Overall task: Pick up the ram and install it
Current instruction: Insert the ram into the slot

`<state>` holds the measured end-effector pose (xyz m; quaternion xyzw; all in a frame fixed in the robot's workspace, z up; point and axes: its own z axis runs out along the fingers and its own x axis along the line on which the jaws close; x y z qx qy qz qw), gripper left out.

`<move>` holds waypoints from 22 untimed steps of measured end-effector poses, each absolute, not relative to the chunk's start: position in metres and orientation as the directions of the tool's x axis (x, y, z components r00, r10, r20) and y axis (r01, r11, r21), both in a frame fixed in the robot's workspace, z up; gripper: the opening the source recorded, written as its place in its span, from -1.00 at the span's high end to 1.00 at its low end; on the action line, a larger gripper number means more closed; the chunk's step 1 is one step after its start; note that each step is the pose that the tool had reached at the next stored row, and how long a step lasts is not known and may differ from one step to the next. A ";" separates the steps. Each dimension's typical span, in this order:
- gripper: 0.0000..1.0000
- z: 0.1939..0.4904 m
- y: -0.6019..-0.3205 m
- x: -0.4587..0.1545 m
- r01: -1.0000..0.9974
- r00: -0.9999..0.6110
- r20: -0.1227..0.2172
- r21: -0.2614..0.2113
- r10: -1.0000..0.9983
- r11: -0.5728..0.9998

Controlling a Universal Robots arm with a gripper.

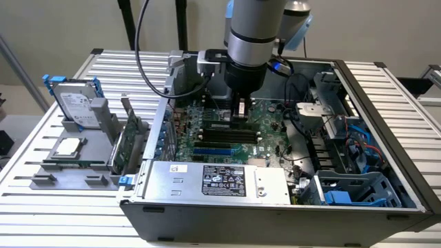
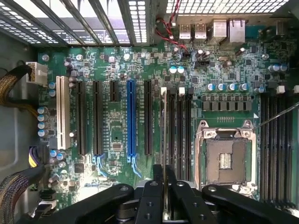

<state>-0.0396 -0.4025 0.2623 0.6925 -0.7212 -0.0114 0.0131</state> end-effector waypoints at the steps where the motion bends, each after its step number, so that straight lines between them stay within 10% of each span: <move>1: 1.00 0.261 -0.402 -0.039 -0.999 -0.041 0.009 0.034 -0.999 0.041; 22: 1.00 0.230 -0.393 -0.039 -0.999 -0.042 0.023 0.015 -0.999 0.042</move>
